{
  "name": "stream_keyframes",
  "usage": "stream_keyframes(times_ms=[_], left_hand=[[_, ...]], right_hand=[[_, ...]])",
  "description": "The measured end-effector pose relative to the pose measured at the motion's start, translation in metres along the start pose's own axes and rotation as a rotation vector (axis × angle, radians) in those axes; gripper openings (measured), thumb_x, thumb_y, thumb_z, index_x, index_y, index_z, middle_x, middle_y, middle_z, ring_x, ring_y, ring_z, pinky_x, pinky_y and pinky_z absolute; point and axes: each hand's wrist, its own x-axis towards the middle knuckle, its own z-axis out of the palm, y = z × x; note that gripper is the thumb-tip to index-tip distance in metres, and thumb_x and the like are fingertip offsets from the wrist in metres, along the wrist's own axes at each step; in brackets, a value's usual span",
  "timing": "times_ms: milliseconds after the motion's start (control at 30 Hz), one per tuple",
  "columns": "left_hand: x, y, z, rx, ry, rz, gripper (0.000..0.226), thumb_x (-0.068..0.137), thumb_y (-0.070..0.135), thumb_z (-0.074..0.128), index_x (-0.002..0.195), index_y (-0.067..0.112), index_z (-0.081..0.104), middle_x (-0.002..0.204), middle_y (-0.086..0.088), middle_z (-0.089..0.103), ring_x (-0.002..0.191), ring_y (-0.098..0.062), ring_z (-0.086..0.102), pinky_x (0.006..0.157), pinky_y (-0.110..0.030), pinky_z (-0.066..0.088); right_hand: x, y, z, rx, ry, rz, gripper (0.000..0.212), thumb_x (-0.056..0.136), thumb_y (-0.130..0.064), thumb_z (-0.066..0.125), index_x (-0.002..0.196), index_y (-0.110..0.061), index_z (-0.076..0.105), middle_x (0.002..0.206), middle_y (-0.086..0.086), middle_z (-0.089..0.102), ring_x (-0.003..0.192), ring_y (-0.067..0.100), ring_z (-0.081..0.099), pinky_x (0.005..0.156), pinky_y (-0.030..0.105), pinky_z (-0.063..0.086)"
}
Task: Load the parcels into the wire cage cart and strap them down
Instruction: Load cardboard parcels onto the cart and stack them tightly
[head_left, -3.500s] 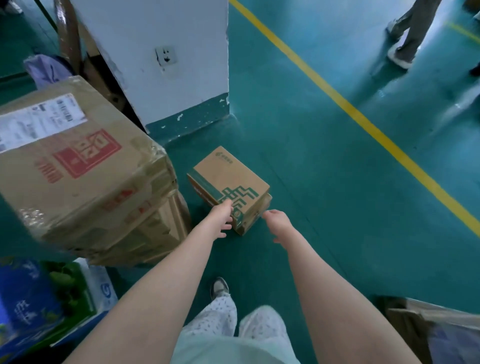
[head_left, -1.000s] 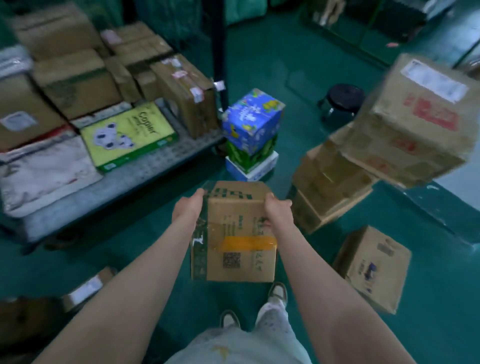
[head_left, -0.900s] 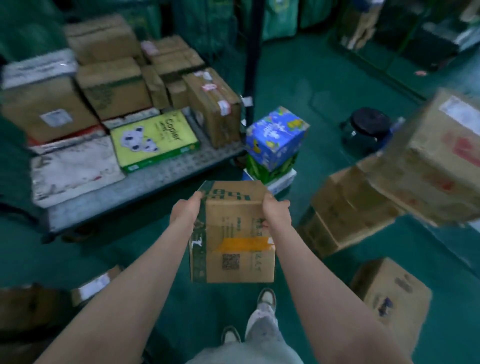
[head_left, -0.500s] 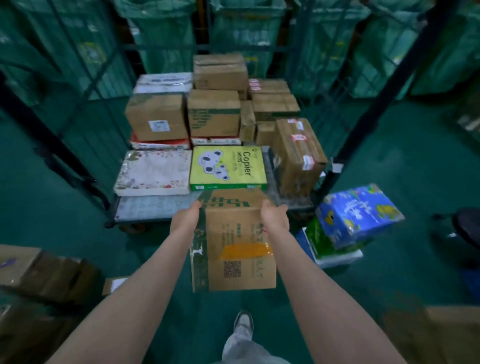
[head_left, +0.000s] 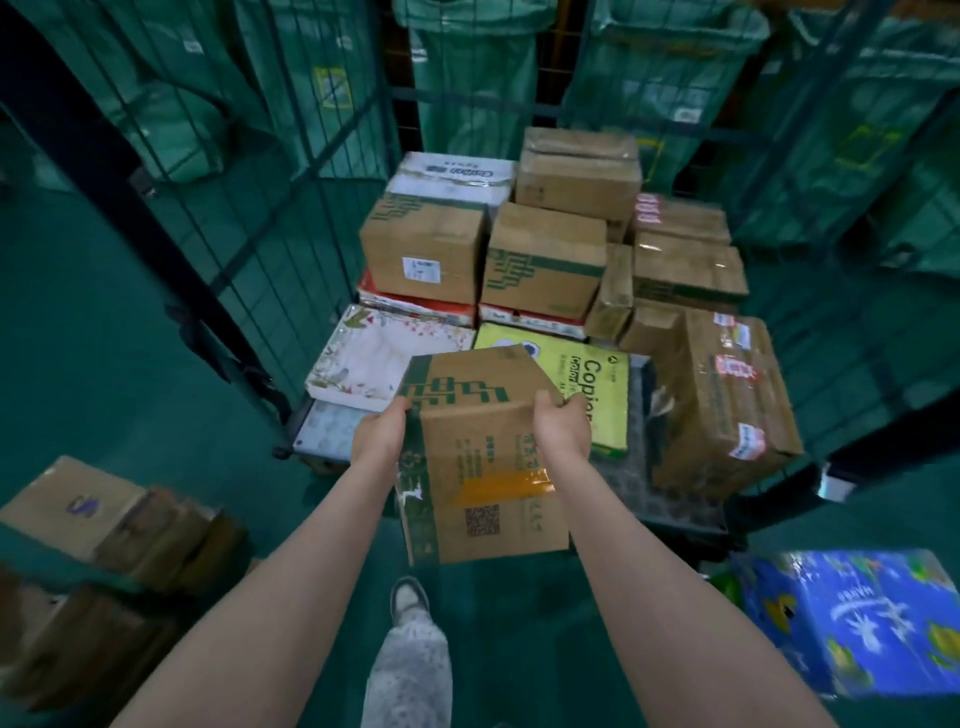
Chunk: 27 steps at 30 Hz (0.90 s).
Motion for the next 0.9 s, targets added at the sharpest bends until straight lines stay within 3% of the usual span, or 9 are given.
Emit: stream_keyframes(times_ms=[167, 267, 367, 433, 533, 633, 700, 800, 900], left_hand=[[0.059, 0.037, -0.009, -0.133, -0.002, -0.076, 0.034, 0.091, 0.034, 0.050, 0.115, 0.010, 0.052, 0.109, -0.010, 0.059, 0.091, -0.026, 0.057, 0.061, -0.031, 0.044], [0.092, 0.065, -0.022, -0.161, 0.019, -0.110, 0.026, 0.092, 0.029, 0.051, 0.109, 0.010, 0.053, 0.103, -0.011, 0.061, 0.088, -0.026, 0.059, 0.078, -0.036, 0.051], [0.121, 0.091, -0.034, -0.139, 0.019, -0.110, 0.015, 0.093, 0.024, 0.049, 0.092, 0.010, 0.054, 0.083, -0.006, 0.059, 0.073, -0.019, 0.056, 0.073, -0.033, 0.048], [0.141, 0.107, -0.039, -0.124, 0.023, -0.112, 0.016, 0.093, 0.023, 0.048, 0.086, 0.010, 0.054, 0.082, -0.006, 0.058, 0.072, -0.019, 0.055, 0.069, -0.033, 0.047], [0.164, 0.122, -0.044, -0.122, 0.008, -0.129, 0.015, 0.093, 0.021, 0.046, 0.080, 0.016, 0.051, 0.081, -0.005, 0.058, 0.069, -0.017, 0.054, 0.059, -0.029, 0.043], [0.185, 0.134, -0.045, -0.146, -0.016, -0.172, 0.011, 0.094, 0.020, 0.044, 0.087, 0.015, 0.051, 0.083, -0.004, 0.056, 0.071, -0.015, 0.051, 0.060, -0.029, 0.041], [0.198, 0.138, -0.043, -0.146, -0.025, -0.206, 0.008, 0.095, 0.020, 0.044, 0.097, 0.015, 0.050, 0.086, -0.004, 0.053, 0.076, -0.016, 0.049, 0.074, -0.033, 0.044], [0.225, 0.142, -0.038, -0.169, -0.035, -0.231, 0.011, 0.096, 0.018, 0.044, 0.106, 0.014, 0.049, 0.087, -0.004, 0.052, 0.090, -0.021, 0.050, 0.079, -0.040, 0.046], [0.251, 0.140, -0.029, -0.192, -0.025, -0.258, 0.013, 0.098, 0.017, 0.044, 0.109, 0.013, 0.048, 0.091, -0.005, 0.053, 0.087, -0.020, 0.052, 0.074, -0.040, 0.048]], right_hand=[[0.045, -0.057, 0.051, -0.041, -0.041, -0.054, 0.046, 0.095, -0.032, 0.043, 0.135, -0.014, 0.031, 0.117, 0.013, 0.056, 0.079, 0.027, 0.057, 0.063, 0.038, 0.048], [0.066, -0.091, 0.084, -0.066, -0.074, -0.063, 0.049, 0.095, -0.032, 0.042, 0.139, -0.016, 0.029, 0.119, 0.014, 0.056, 0.083, 0.028, 0.056, 0.053, 0.033, 0.040], [0.082, -0.119, 0.113, -0.041, -0.093, -0.069, 0.047, 0.094, -0.033, 0.041, 0.136, -0.015, 0.030, 0.121, 0.016, 0.055, 0.097, 0.034, 0.061, 0.062, 0.036, 0.046], [0.091, -0.136, 0.128, -0.022, -0.101, -0.077, 0.044, 0.094, -0.031, 0.042, 0.133, -0.012, 0.033, 0.118, 0.016, 0.056, 0.089, 0.032, 0.061, 0.062, 0.036, 0.045], [0.104, -0.154, 0.146, -0.050, -0.123, -0.099, 0.046, 0.095, -0.029, 0.041, 0.135, -0.009, 0.033, 0.113, 0.016, 0.058, 0.073, 0.026, 0.054, 0.050, 0.029, 0.035], [0.122, -0.171, 0.164, -0.076, -0.139, -0.129, 0.053, 0.095, -0.031, 0.040, 0.143, -0.012, 0.026, 0.119, 0.016, 0.056, 0.084, 0.029, 0.057, 0.055, 0.029, 0.038], [0.133, -0.181, 0.171, -0.090, -0.153, -0.149, 0.054, 0.096, -0.029, 0.040, 0.145, -0.015, 0.023, 0.118, 0.015, 0.055, 0.087, 0.030, 0.059, 0.056, 0.029, 0.038], [0.157, -0.197, 0.183, -0.135, -0.176, -0.203, 0.041, 0.095, -0.026, 0.041, 0.134, -0.015, 0.033, 0.115, 0.015, 0.056, 0.081, 0.028, 0.056, 0.053, 0.029, 0.035], [0.181, -0.209, 0.198, -0.159, -0.201, -0.255, 0.029, 0.094, -0.026, 0.042, 0.121, -0.013, 0.041, 0.117, 0.012, 0.055, 0.092, 0.028, 0.057, 0.066, 0.031, 0.040]])
